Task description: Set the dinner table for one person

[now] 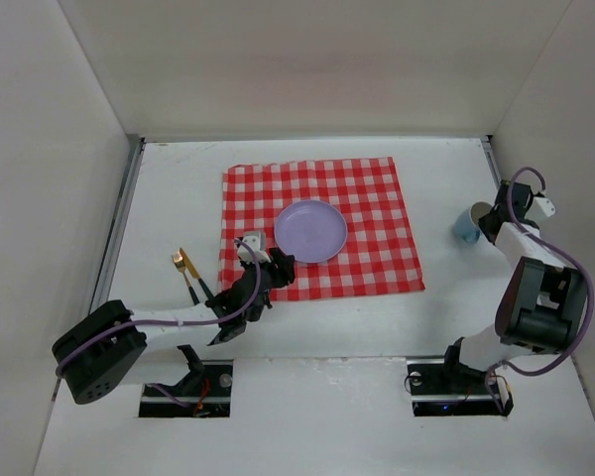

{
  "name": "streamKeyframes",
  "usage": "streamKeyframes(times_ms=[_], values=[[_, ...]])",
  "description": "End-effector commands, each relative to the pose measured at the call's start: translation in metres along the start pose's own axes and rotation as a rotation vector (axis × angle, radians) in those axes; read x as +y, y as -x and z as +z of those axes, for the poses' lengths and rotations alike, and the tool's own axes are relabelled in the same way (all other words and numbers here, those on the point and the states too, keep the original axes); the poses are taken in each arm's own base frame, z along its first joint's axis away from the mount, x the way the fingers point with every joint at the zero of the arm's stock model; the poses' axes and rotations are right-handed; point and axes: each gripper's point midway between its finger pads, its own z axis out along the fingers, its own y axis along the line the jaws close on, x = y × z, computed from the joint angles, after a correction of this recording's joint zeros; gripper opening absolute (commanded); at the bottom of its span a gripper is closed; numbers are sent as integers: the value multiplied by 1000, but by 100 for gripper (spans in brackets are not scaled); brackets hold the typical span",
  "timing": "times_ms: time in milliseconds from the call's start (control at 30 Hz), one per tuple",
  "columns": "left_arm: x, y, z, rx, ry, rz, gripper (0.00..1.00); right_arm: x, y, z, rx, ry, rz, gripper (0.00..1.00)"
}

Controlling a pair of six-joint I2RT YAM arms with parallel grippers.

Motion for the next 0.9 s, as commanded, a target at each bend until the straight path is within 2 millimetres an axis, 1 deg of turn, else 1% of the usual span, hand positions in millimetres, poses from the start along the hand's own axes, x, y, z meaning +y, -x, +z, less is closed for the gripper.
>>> streamKeyframes(times_ms=[0,67,100,133,200,233,300,367,400,533,600,700,767,867], values=[[-18,29,2,-81,-37,-51,46,16,16,-8,-43,69,65,14],[-17,29,2,-81,-37,-54,47,26,36,-26,-91,111,82,12],[-18,28,2,-76,-39,-54,47,36,46,-39,-112,140,78,12],[-19,27,2,-73,-43,-52,47,52,53,-57,-128,180,58,12],[-20,26,3,-69,-44,-49,47,86,64,-83,-151,254,-1,12],[-18,27,4,-72,-37,-50,47,106,66,-95,-153,294,-36,12],[-16,24,5,-66,-29,-45,47,148,58,-114,-134,369,-116,12],[-15,22,6,-62,-26,-44,47,182,44,-121,-115,413,-189,12],[-16,22,6,-62,-26,-45,48,203,33,-123,-99,439,-233,12],[-11,17,9,-54,-8,-36,48,256,6,-117,-53,486,-312,13],[-11,15,10,-50,-8,-36,48,276,-7,-112,-30,493,-357,13],[-10,15,11,-49,-1,-36,48,300,-22,-99,-12,490,-416,13],[-8,12,13,-46,5,-35,48,309,-29,-90,1,471,-444,13],[-12,12,12,-43,-7,-43,48,316,-45,-80,26,451,-503,13]])
